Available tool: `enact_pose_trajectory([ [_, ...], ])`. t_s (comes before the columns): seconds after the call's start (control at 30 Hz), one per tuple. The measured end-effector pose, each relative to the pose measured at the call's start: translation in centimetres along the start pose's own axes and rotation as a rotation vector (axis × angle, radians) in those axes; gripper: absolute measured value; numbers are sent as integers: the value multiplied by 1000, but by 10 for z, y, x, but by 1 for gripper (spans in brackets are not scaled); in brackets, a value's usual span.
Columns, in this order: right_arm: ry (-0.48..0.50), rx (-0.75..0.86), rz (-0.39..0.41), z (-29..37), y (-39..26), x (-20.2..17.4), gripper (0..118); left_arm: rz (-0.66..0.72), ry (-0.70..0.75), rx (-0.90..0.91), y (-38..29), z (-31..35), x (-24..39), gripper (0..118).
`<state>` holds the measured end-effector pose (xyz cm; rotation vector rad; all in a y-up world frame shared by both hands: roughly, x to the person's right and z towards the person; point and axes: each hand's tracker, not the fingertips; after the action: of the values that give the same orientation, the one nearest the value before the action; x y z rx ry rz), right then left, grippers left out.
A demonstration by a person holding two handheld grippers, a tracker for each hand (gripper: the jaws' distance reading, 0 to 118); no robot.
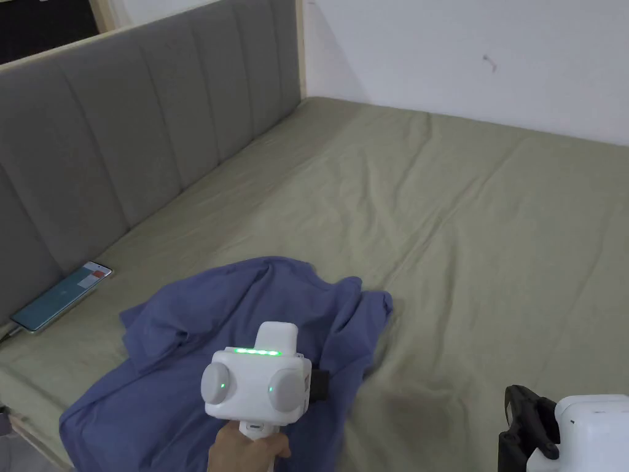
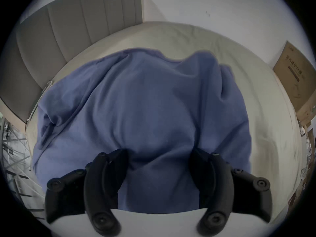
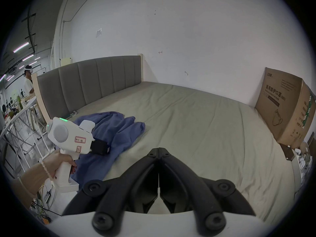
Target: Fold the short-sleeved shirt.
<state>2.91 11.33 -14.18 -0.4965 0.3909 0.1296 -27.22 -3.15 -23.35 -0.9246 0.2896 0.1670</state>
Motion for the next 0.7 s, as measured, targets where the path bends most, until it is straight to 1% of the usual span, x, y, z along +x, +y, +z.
enact_pose_trajectory([
  [0.03, -4, -6, 6, -1, -1, 2, 0, 13, 8, -24, 3, 9, 0, 69],
  [0.1, -9, -11, -2, -3, -3, 5, 0, 24, 40, -15, 4, 9, -2, 25],
  [0.13, -8, -21, -21, -4, -4, 6, 0, 35, 55, -12, 7, 8, -4, 3],
  [0.17, 4, -34, -37, -4, -5, 8, 0, 51, 91, -17, 9, 7, -6, 3],
  [0.2, 10, -36, -54, -3, -5, 10, 0, 104, 20, -50, 6, 9, -11, 3],
  [0.23, 12, -36, -57, 0, -7, 11, 0, 115, 24, -51, 7, 9, -12, 3],
  [0.3, 6, -36, -48, 4, -8, 12, 0, 133, 4, -59, 10, 13, -13, 3],
  [0.37, -7, -35, -38, 8, -9, 16, 0, 185, -29, -64, 11, 10, -28, 3],
  [0.47, -19, -30, -64, 18, -4, 18, 0, 346, -140, -63, 17, 21, -46, 3],
  [0.53, -33, -24, -85, 26, -1, 24, 0, 470, -248, -34, 21, 33, -57, 3],
  [0.67, -82, -3, -113, 41, 3, 39, 0, 422, -272, -9, 36, 61, -40, 3],
  [0.7, -99, 3, -128, 46, 4, 44, 0, 411, -320, -2, 42, 67, -31, 3],
])
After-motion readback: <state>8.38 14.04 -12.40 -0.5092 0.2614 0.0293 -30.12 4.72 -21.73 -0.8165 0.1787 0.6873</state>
